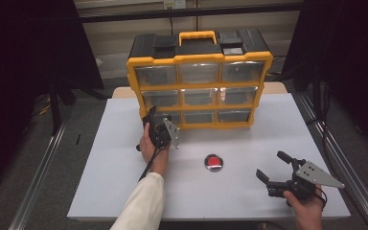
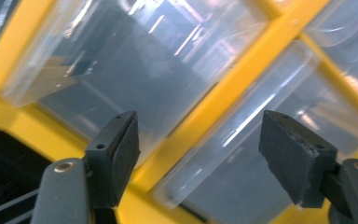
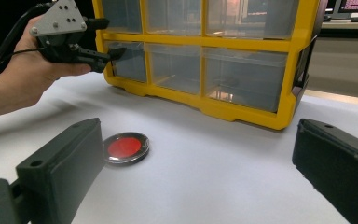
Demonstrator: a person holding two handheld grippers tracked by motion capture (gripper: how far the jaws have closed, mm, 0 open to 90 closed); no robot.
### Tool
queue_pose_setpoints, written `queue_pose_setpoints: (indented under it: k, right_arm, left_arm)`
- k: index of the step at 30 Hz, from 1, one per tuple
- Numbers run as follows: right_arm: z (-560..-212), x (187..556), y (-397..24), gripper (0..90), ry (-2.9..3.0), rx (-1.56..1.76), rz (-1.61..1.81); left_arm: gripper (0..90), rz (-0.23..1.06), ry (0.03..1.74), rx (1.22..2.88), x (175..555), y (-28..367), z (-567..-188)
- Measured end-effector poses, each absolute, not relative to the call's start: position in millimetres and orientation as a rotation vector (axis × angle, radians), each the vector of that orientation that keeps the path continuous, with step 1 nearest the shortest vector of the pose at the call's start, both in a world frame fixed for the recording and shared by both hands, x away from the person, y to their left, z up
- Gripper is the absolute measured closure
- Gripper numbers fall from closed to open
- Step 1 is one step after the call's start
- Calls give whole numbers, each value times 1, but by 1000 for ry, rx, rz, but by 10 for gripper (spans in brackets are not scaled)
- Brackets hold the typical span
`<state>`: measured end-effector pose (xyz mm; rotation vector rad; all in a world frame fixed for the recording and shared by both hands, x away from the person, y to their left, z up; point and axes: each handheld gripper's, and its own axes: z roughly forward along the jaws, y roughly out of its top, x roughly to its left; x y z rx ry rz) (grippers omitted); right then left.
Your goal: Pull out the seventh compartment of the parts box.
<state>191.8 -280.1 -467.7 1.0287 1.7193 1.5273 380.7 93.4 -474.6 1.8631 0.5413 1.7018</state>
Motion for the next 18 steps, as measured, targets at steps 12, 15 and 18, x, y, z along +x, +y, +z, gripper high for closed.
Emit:
queue_pose_setpoints:
  k: [12,15,18]
  right_arm:
    - [-468,192,-281,17,1724,1021,1526]
    - [-468,192,-281,17,1718,1022,1528]
    - [-468,192,-281,18,1722,1021,1527]
  left_arm:
    - [400,1758,506,1916,383,93,-479]
    - [433,1766,504,1928,382,95,-477]
    - [482,1762,493,1932,381,95,-477]
